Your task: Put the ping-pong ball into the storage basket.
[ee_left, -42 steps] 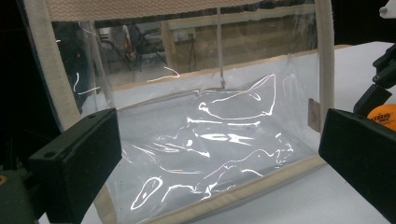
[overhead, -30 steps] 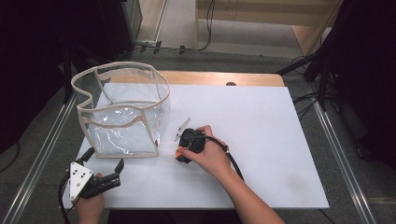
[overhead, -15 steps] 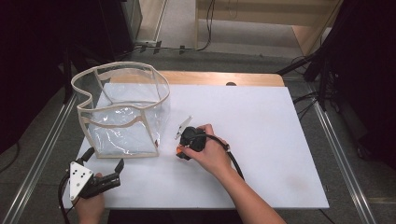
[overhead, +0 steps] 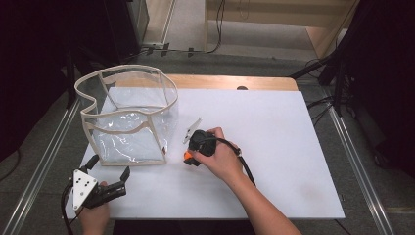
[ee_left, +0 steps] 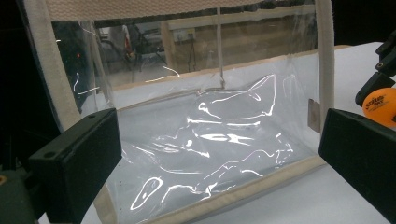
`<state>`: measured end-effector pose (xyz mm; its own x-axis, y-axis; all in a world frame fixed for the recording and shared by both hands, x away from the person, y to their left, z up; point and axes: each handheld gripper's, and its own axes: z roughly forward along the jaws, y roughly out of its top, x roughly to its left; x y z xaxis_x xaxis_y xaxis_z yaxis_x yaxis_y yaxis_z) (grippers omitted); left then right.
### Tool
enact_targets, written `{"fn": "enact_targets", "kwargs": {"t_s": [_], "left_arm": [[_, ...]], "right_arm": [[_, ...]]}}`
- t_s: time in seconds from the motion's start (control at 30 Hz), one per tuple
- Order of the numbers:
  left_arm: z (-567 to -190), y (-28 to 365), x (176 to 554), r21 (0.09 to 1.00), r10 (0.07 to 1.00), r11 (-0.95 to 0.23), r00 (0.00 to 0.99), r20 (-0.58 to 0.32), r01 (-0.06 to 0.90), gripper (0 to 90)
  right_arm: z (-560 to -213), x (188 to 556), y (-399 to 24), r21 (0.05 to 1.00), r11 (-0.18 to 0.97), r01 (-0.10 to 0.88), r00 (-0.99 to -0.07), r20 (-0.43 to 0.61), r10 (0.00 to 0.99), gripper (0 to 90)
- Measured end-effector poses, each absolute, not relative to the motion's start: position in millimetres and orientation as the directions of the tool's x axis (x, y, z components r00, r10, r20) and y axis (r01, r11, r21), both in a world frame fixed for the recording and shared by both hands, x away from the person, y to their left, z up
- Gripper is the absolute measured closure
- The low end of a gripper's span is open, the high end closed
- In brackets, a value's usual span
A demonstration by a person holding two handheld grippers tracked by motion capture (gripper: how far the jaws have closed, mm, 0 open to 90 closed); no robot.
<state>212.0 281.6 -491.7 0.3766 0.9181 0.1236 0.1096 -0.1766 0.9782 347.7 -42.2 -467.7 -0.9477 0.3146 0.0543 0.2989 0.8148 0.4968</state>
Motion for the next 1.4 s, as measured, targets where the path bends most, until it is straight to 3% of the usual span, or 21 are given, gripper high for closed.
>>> {"fn": "enact_targets", "kwargs": {"t_s": [1.4], "left_arm": [[-491.8, 281.3, 212.3, 0.978, 0.918, -0.176, 0.376, 0.123, 0.110, 0.0]], "right_arm": [[-415.5, 359.8, -48.7, 0.502, 0.818, 0.282, -0.955, 0.065, 0.289, 48.0]]}}
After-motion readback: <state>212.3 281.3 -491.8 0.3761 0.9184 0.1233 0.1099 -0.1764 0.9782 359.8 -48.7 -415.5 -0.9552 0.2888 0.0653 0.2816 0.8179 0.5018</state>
